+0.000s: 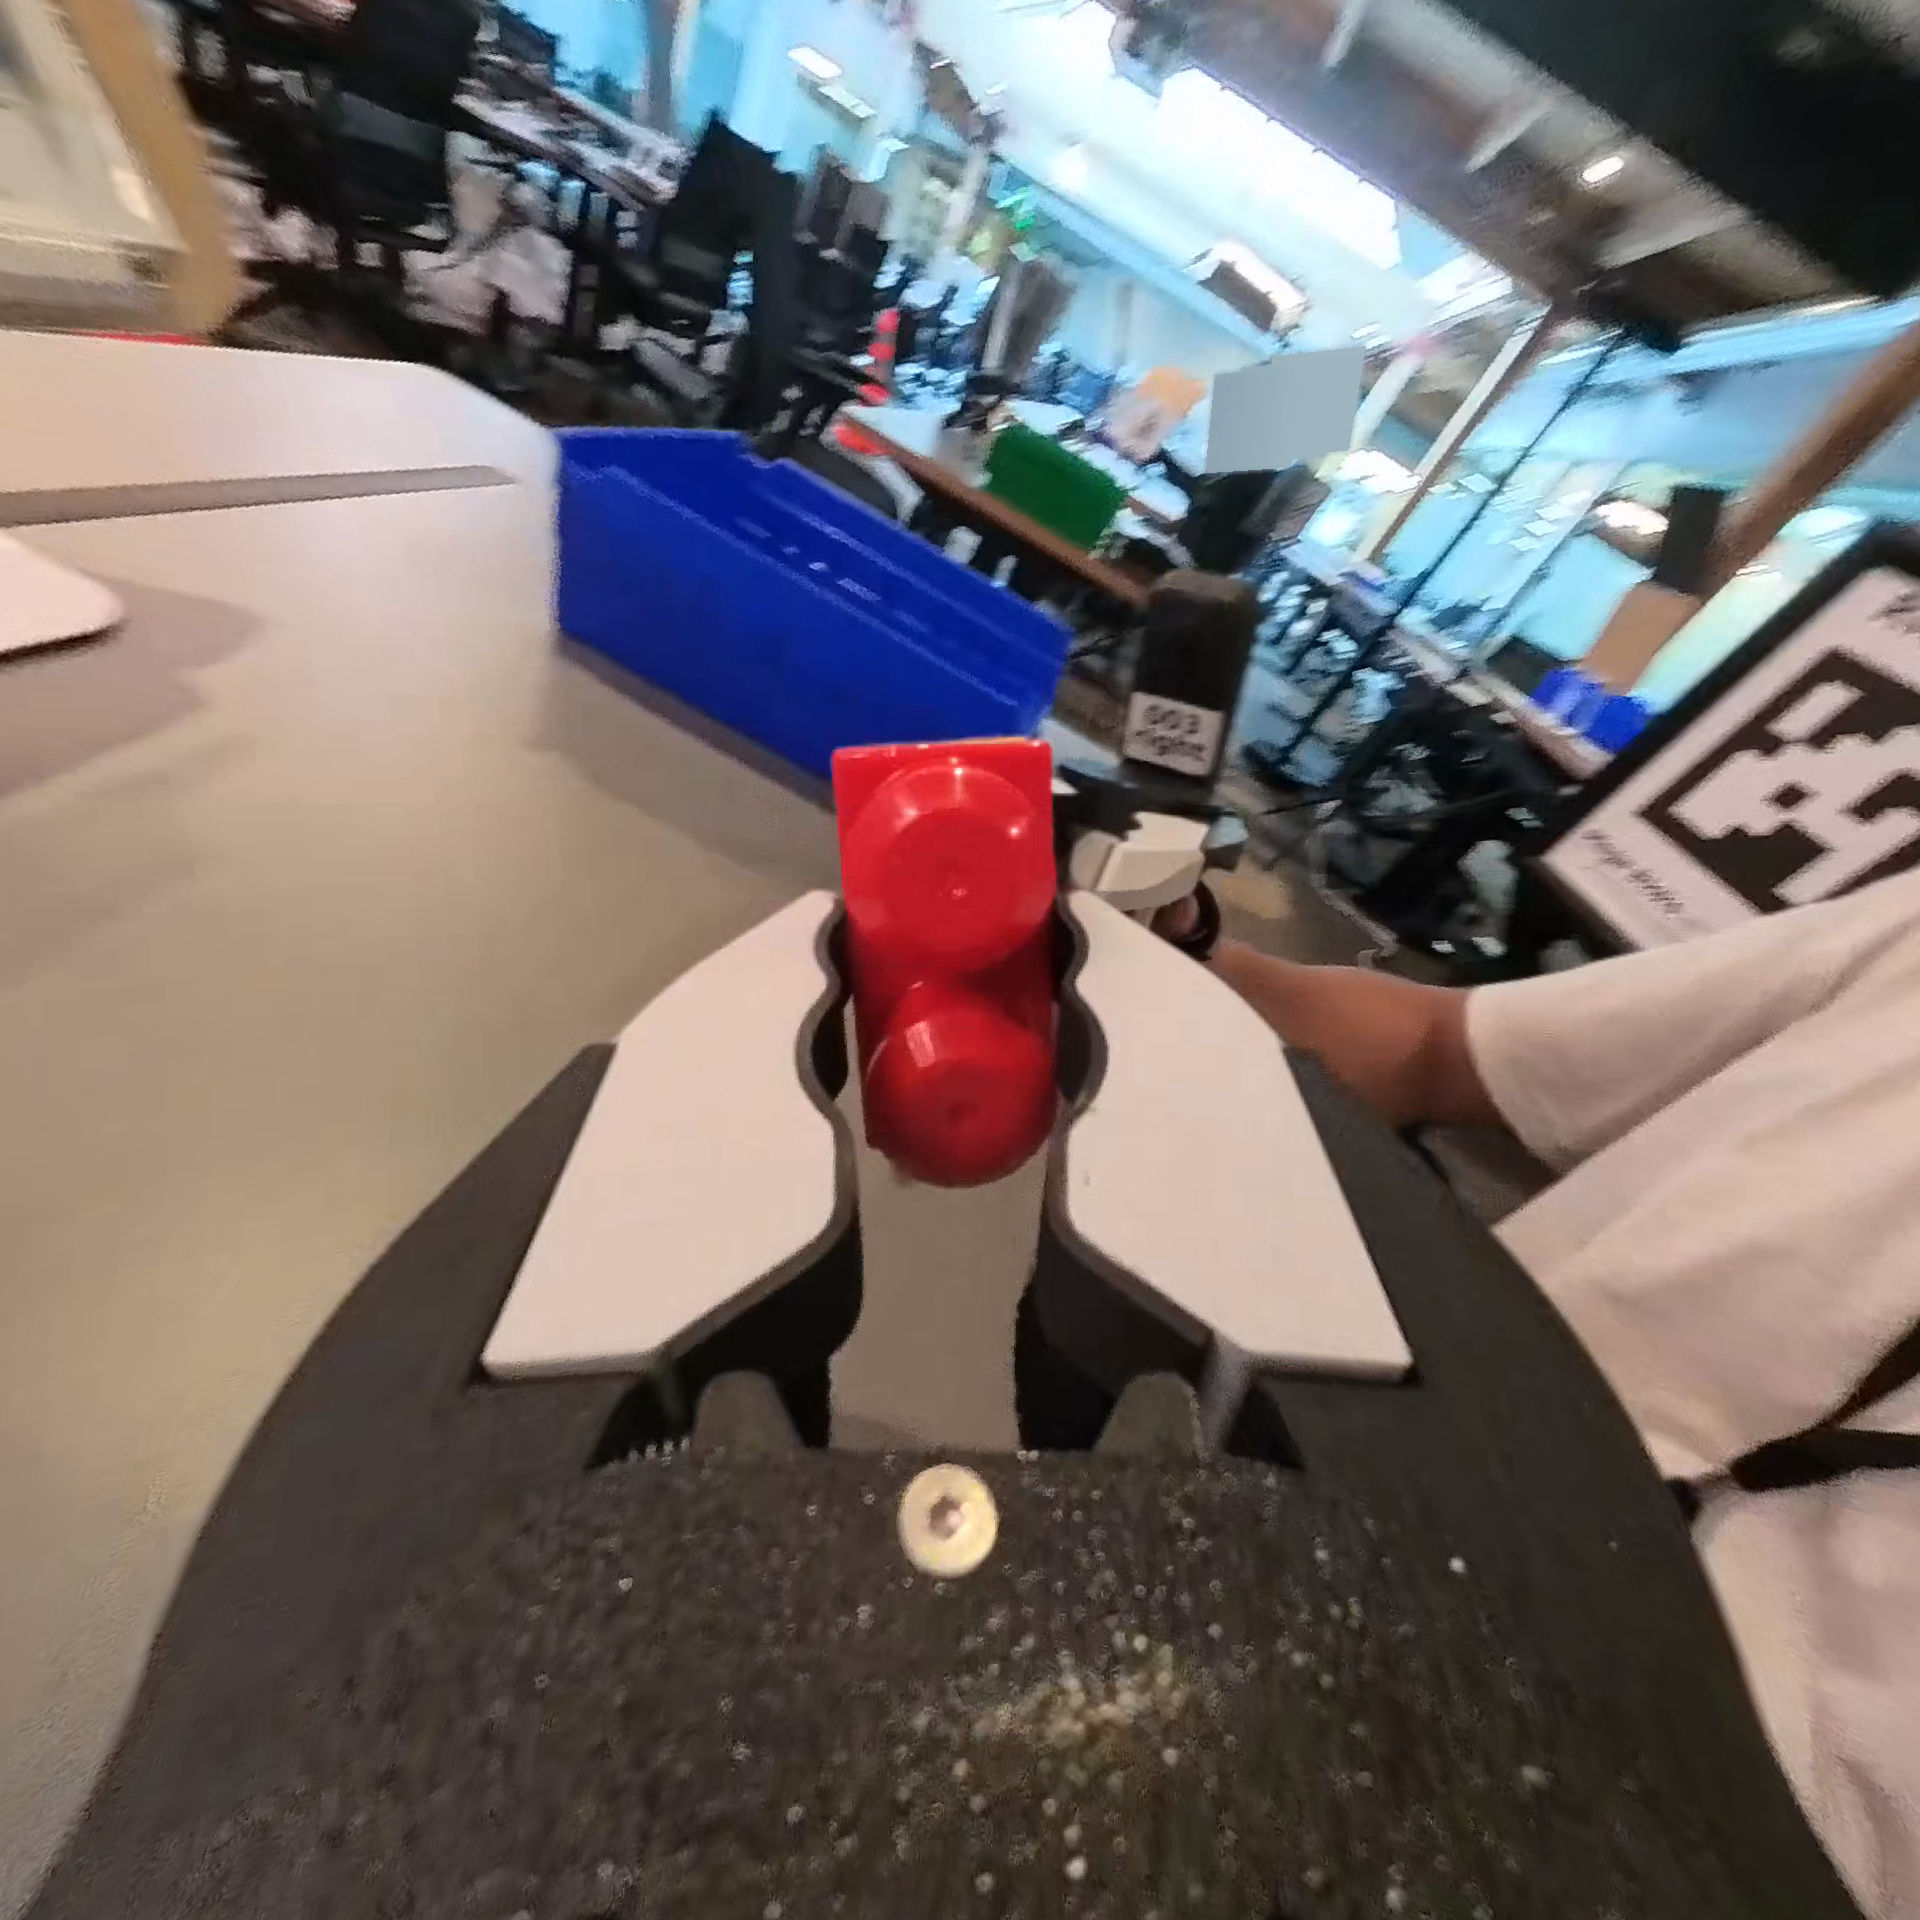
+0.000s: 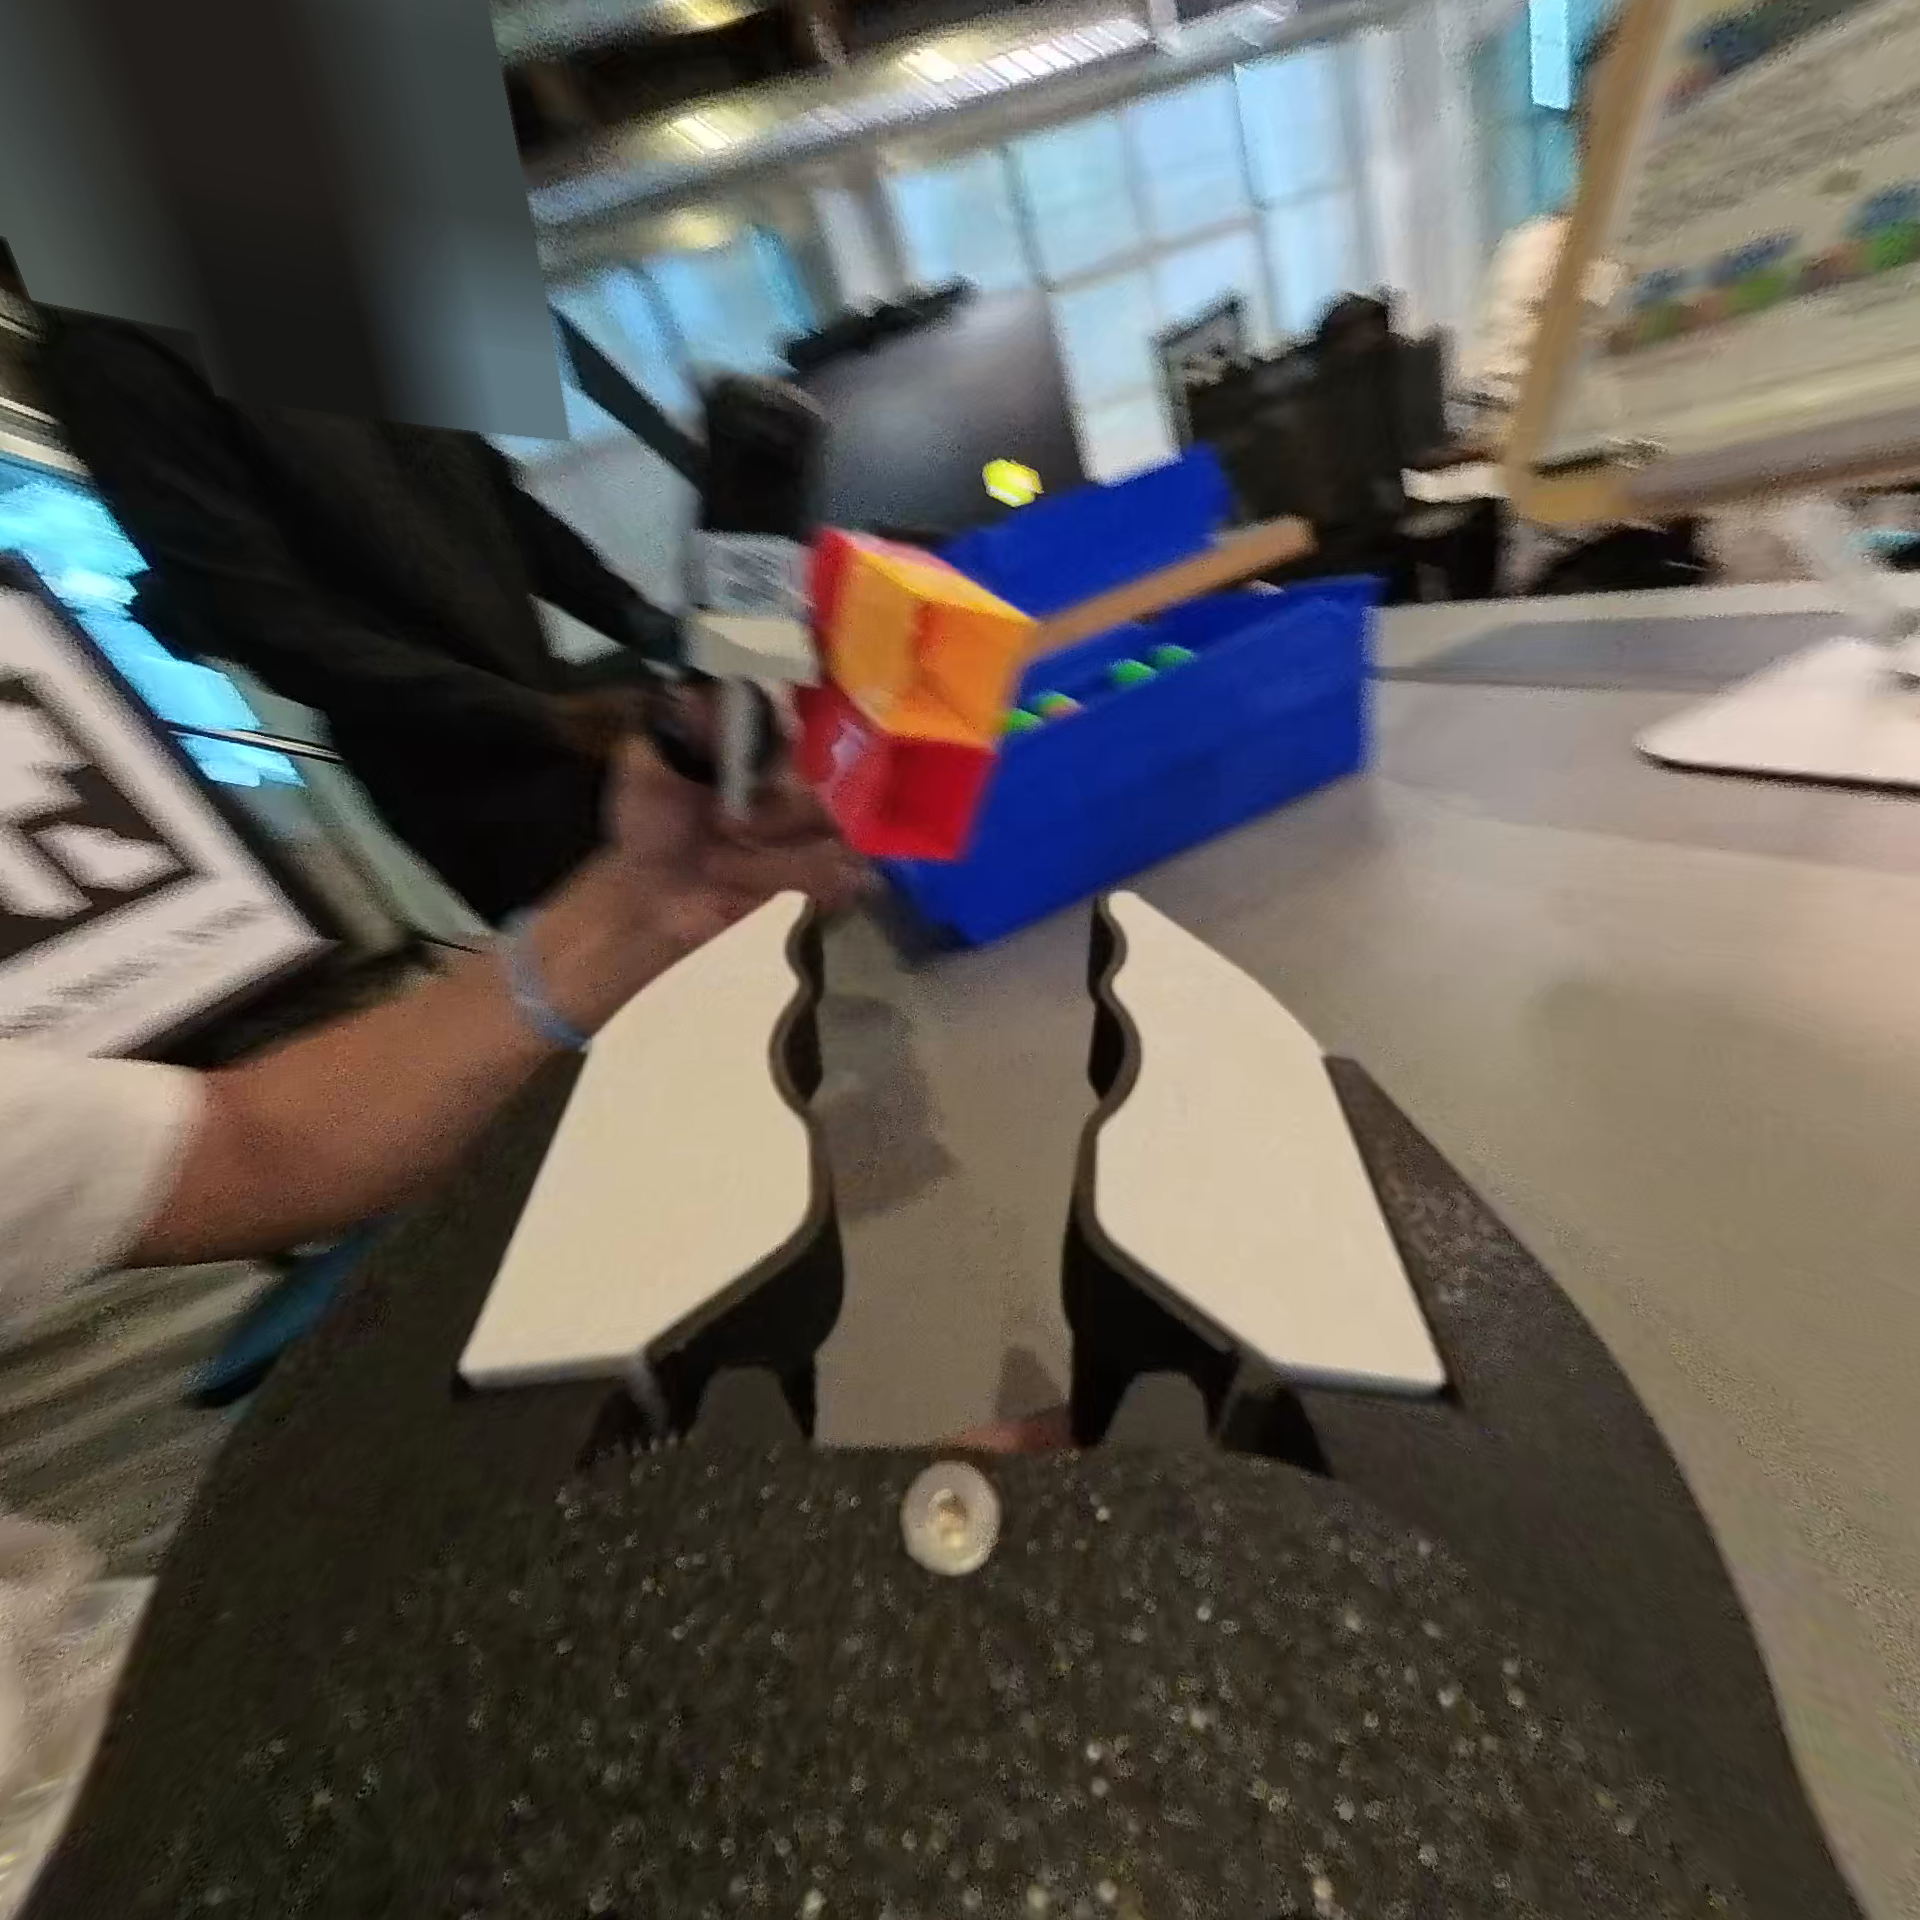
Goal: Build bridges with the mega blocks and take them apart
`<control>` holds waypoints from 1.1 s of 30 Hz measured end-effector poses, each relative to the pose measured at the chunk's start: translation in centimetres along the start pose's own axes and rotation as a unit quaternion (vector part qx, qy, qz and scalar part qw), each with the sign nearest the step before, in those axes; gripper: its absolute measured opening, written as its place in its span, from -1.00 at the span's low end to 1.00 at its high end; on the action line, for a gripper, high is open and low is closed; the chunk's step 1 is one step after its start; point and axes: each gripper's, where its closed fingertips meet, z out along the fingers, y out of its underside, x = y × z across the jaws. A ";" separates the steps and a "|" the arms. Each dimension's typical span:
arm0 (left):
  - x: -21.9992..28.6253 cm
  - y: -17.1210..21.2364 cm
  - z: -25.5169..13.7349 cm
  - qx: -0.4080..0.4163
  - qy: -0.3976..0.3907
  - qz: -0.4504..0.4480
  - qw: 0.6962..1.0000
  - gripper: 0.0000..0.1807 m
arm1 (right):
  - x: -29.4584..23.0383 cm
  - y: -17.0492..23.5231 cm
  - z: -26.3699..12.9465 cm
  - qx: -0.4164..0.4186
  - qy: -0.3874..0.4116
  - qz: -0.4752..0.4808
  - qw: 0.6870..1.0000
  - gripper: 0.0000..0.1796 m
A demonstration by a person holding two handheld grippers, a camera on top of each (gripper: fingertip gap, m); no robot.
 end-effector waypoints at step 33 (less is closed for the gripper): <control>1.7 -2.0 4.9 0.127 0.104 -0.029 0.986 -0.62 | 0.2 -4.2 3.2 0.103 -0.097 0.110 0.984 -0.61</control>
